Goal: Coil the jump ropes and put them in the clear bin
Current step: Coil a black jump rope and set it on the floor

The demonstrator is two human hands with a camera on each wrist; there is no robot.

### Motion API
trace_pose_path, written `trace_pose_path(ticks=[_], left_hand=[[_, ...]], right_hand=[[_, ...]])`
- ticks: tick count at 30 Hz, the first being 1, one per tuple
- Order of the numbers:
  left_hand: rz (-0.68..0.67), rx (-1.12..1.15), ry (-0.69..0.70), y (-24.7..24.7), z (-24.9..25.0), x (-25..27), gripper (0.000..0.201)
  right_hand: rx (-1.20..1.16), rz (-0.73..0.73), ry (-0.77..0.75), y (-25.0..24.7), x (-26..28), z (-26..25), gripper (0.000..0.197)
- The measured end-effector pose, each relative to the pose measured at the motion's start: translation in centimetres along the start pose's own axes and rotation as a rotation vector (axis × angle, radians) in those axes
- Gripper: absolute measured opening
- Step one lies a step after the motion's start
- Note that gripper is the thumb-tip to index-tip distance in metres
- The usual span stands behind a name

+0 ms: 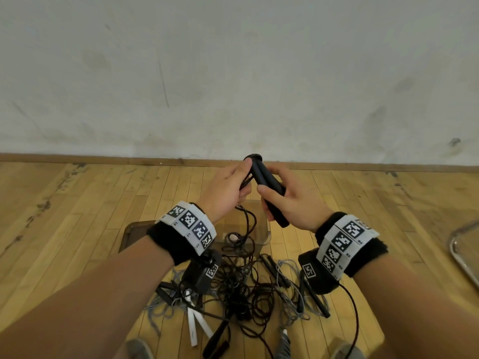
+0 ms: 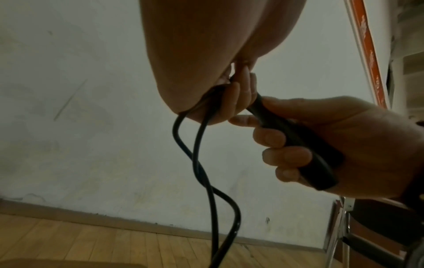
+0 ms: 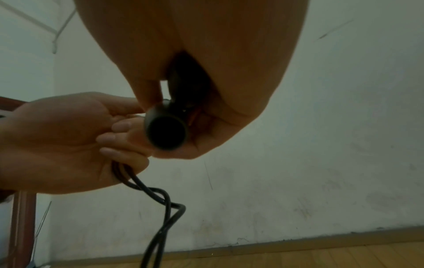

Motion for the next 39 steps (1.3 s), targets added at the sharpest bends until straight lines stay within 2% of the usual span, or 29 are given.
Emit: trace_pose_path(ticks=[5,7,10,13,16,23,25,28,32,35,39], left_hand=[[-0.045,-0.049,-0.005,1.1,0.4,0.4,0.045],[-0.06,-0.097,-0.009,1.5,0.5,0.8,0.045],[0.002,-0.099,-0.027,1.2,0.5,1.0,0.04],[-0.047,-0.317,-0.011,0.7,0.2,0.9,0.027],[-0.12,-0.51,0.044,0.6,0.2,1.3,0.017],[-0.152,-0.857,0.141,1.1,1.9,2.1,0.019],[-0.147,-0.885,0.178,1.2,2.5,2.2,0.024],[-0.155,-0.863,0.225,1.5,3.4,2.0,0.019],[-0.157,-0.891,0.246,0.7,3.5,1.1,0.019],[-0.101,-0.702,0.213,-0.5,3.2,0.3,0.007],[-0.066,-0.37,0.1,-1.7,2.7,-0.6,0.029]], right_hand=[[-0.021,-0.036,-0.015,0.4,0.7,-0.5,0.026],[-0.055,-0.041,-0.027,0.7,1.0,-0.4,0.027],[-0.022,0.033,-0.029,-0.1,0.9,-0.2,0.033],[0.138,0.177,-0.06,-2.1,0.8,-0.2,0.036],[0.409,0.319,-0.062,-3.9,0.9,-0.1,0.039],[0.772,0.412,0.034,-4.4,1.1,0.3,0.035],[0.889,0.403,0.052,-4.5,1.1,0.2,0.034],[1.03,0.346,0.065,-3.7,1.2,0.0,0.033],[1.119,0.1,-0.05,-0.4,1.5,0.5,0.031],[1.015,-0.012,-0.128,0.8,2.0,0.3,0.035],[0.787,-0.019,-0.224,0.0,2.4,-0.7,0.039]])
Point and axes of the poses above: each hand's wrist, its own x-axis away from the middle knuckle, its own y-axis out of the palm, z = x × y, the point moved 9 cm from there along -x, towards the middle knuckle, and after that the axes turned 7 degrees about y, right-handed, at the moved point
